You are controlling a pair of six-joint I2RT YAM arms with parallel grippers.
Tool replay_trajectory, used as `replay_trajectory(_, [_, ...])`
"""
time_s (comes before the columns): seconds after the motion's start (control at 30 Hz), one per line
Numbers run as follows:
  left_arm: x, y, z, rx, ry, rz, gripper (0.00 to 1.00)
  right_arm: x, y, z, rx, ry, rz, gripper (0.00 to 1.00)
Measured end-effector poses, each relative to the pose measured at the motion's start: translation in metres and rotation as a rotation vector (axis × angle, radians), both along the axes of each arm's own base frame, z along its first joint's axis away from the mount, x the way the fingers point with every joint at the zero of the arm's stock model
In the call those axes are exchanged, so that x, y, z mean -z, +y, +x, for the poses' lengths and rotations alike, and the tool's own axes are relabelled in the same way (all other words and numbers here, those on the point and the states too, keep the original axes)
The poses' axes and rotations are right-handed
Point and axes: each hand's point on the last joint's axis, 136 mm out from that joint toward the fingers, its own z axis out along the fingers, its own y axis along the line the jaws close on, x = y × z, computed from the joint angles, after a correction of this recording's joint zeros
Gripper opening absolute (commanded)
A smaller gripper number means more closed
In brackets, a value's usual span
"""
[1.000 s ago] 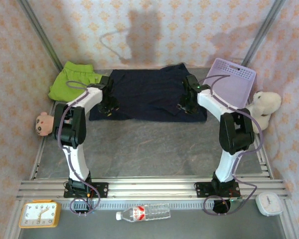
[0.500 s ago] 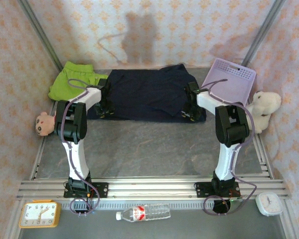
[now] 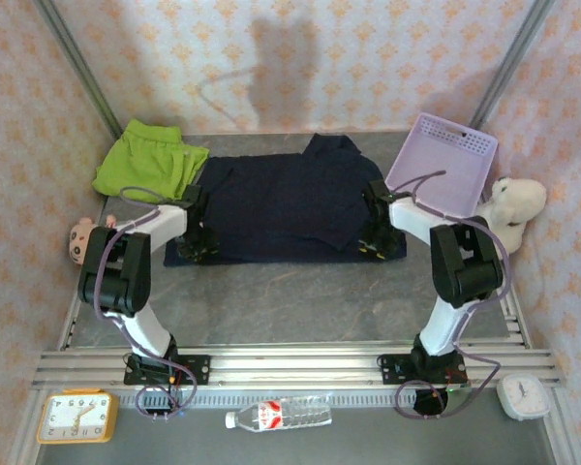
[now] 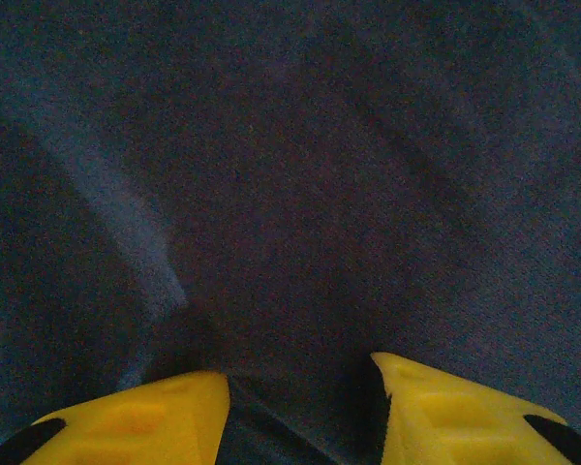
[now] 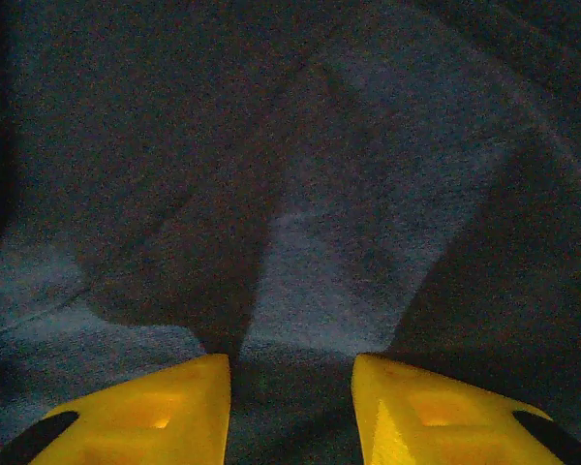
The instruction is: Fold and stack the mixed laundry pile
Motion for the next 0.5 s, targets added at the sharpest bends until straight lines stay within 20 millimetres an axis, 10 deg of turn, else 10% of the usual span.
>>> replay_trajectory(0.3, [-0.002, 0.0, -0.063, -0.083, 0.039, -0.024, 0.54, -0.003, -0.014, -0.073, 0.028, 0.092, 0.001, 0.43])
replay_trajectory(0.5, [-0.025, -0.004, -0.074, -0.13, 0.011, -0.063, 0.69, -0.034, 0.021, -0.069, -0.061, 0.012, 0.116, 0.54])
